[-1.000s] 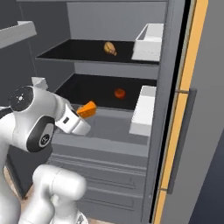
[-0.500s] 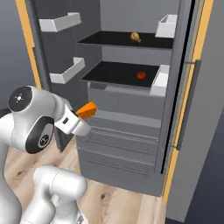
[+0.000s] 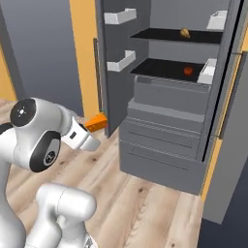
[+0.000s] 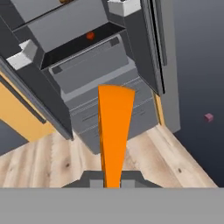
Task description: Take the cheese, chicken drumstick, and tomato from the fridge and place them on the plate on the dining counter to create an appetizer plate.
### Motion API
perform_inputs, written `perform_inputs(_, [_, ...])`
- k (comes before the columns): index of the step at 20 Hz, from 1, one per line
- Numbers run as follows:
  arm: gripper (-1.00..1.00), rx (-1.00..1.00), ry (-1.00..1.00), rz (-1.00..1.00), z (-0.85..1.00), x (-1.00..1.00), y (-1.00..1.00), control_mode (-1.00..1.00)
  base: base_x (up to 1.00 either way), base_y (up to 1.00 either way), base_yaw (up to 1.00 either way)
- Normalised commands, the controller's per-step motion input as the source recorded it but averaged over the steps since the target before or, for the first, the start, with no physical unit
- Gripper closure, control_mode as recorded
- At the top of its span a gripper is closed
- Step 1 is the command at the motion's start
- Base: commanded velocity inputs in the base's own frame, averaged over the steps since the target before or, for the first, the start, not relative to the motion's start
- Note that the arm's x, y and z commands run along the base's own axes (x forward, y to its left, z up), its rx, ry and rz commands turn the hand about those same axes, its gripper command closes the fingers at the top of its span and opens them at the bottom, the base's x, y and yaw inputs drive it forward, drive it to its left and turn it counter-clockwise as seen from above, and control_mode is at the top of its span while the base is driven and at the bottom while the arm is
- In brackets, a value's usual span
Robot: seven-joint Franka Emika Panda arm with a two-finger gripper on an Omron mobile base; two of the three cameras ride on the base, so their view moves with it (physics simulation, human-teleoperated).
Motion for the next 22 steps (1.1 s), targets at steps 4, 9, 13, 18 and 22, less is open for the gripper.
perform_inputs(4, [1.00, 0.00, 0.00, 0.00, 0.00, 0.00, 0.00, 1.00, -1.00, 0.67, 0.19])
perform_inputs(9, [1.00, 0.00, 0.00, 0.00, 0.00, 0.00, 0.00, 1.00, -1.00, 0.67, 0.15])
perform_inputs(13, [1.00, 0.00, 0.00, 0.00, 0.00, 0.00, 0.00, 1.00, -1.00, 0.93, 0.08])
perform_inputs(18, [1.00, 0.00, 0.00, 0.00, 0.00, 0.00, 0.00, 1.00, -1.00, 0.94, 0.07])
perform_inputs(22, [1.00, 0.00, 0.00, 0.00, 0.00, 0.00, 0.00, 1.00, -1.00, 0.87, 0.08])
